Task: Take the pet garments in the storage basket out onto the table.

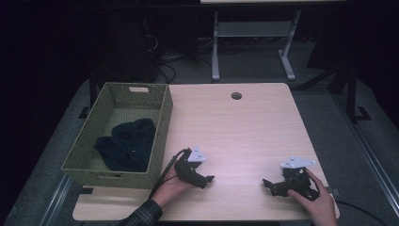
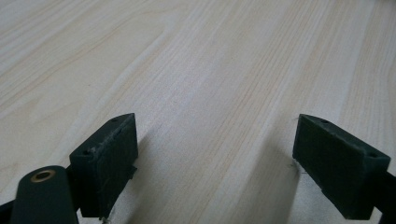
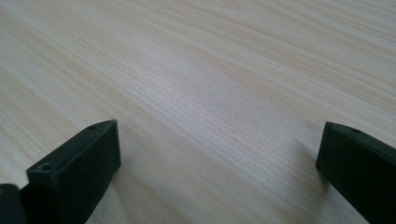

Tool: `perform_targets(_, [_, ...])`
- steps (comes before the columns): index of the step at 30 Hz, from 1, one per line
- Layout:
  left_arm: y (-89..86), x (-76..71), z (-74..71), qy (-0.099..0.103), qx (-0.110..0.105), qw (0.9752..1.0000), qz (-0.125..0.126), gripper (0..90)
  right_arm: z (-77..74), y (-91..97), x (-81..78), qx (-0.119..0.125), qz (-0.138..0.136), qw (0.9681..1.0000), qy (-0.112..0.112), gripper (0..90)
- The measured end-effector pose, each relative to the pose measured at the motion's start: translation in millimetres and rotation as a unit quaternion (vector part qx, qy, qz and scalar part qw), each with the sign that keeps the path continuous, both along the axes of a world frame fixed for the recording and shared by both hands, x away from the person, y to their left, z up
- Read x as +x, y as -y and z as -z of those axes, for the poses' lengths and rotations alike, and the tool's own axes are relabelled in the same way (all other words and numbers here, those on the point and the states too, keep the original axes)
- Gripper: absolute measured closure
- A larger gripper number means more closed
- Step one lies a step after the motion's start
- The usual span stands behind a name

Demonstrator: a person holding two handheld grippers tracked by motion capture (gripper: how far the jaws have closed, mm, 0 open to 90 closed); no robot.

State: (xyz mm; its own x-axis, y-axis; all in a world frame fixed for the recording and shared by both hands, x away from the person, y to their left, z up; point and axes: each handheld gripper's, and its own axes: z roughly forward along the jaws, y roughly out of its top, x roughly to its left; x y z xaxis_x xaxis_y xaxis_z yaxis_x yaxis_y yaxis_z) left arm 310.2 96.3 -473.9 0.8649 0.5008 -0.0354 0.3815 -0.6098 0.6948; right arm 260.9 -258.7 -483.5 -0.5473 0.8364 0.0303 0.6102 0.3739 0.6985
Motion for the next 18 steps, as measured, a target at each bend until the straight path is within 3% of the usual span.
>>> perform_targets(18, [-1.4, 1.0, -8.6, -0.004, -0.009, 0.9999, -0.005, 14.0, 0.0, 0.0, 0.0, 0.000, 0.000, 1.0000, 0.000, 0.0])
